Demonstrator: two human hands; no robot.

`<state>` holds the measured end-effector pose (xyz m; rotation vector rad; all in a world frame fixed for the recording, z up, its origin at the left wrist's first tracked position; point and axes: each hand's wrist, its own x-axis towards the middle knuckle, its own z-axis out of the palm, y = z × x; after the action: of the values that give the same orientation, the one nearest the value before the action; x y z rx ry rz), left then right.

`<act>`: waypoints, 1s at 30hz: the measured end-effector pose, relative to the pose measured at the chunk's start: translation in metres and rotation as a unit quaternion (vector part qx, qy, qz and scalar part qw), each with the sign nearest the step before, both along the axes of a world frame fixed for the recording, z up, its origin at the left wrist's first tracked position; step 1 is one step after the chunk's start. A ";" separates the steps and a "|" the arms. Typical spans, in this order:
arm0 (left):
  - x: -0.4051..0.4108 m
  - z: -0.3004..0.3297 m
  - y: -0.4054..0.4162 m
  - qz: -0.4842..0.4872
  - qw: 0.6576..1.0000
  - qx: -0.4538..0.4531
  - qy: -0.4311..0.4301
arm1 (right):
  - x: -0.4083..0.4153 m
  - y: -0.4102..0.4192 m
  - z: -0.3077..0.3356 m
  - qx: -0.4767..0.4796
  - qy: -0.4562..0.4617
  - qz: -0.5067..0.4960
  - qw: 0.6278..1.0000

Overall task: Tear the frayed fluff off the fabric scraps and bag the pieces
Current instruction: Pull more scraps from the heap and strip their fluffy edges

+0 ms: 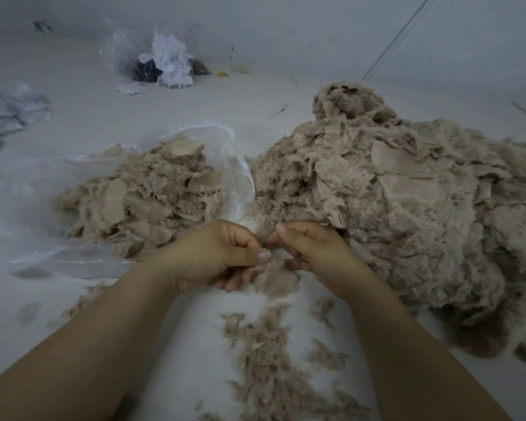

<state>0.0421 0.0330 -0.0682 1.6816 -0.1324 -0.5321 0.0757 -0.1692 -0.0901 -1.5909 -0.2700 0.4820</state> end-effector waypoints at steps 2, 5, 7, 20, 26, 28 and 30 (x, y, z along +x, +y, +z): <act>0.000 0.001 -0.006 0.030 0.999 -0.019 -0.004 | 0.000 -0.001 0.000 -0.013 -0.008 0.024 1.000; 0.003 0.002 -0.013 0.104 0.990 -0.093 -0.004 | 0.002 -0.003 0.000 0.014 -0.001 0.023 1.000; 0.004 0.003 -0.017 0.128 0.985 -0.114 -0.004 | 0.002 -0.003 0.000 0.027 0.002 0.019 0.999; 0.007 -0.002 -0.014 0.265 0.961 -0.064 -0.033 | 0.007 0.001 -0.011 0.006 0.034 -0.069 0.997; -0.003 0.010 0.005 -0.140 0.986 0.085 -0.024 | 0.008 0.002 -0.014 0.015 0.031 -0.093 0.995; -0.005 0.012 0.002 -0.185 0.974 0.126 -0.033 | 0.008 0.002 -0.013 0.012 0.025 -0.086 0.996; -0.003 0.011 -0.008 -0.076 0.984 0.149 -0.056 | 0.009 0.001 -0.015 0.010 0.016 -0.074 0.997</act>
<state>0.0394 0.0255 -0.0571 2.0051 -0.2767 -0.5936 0.0848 -0.1682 -0.1051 -1.5701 -0.1307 0.3891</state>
